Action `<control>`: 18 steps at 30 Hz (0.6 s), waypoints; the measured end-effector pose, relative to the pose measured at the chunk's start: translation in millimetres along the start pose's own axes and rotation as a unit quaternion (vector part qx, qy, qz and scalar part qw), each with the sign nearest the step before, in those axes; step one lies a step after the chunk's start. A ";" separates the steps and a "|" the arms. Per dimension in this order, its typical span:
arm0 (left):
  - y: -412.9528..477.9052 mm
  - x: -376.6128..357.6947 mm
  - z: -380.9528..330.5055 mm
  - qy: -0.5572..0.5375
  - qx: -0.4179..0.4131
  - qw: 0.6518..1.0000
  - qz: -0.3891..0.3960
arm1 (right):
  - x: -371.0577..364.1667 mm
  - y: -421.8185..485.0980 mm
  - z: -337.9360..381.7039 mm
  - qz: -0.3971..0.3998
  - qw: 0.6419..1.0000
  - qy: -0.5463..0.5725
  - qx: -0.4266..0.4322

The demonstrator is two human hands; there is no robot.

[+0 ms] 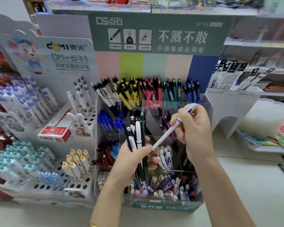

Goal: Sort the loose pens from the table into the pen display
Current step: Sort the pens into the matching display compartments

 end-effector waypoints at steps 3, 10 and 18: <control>2.9 -0.5 4.0 0.089 -0.033 0.994 -0.048 | 2.7 -2.4 -0.5 0.004 0.995 -0.096 0.031; 9.1 -10.4 6.3 0.201 -0.107 0.972 -0.058 | -5.1 -21.3 -7.8 0.115 0.942 -0.301 0.093; 4.8 -21.1 10.6 0.126 -0.081 0.989 0.018 | -1.5 -16.7 -11.7 0.169 0.949 -0.254 0.083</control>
Point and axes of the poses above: each hand's wrist, its own y-axis towards the middle knuckle, its own x-axis out of the back of the hand, z = x × y, the point moved 3 cm from there along y, towards the middle knuckle, and after that the axes turned 14 degrees about -z, right-handed, at the moved point
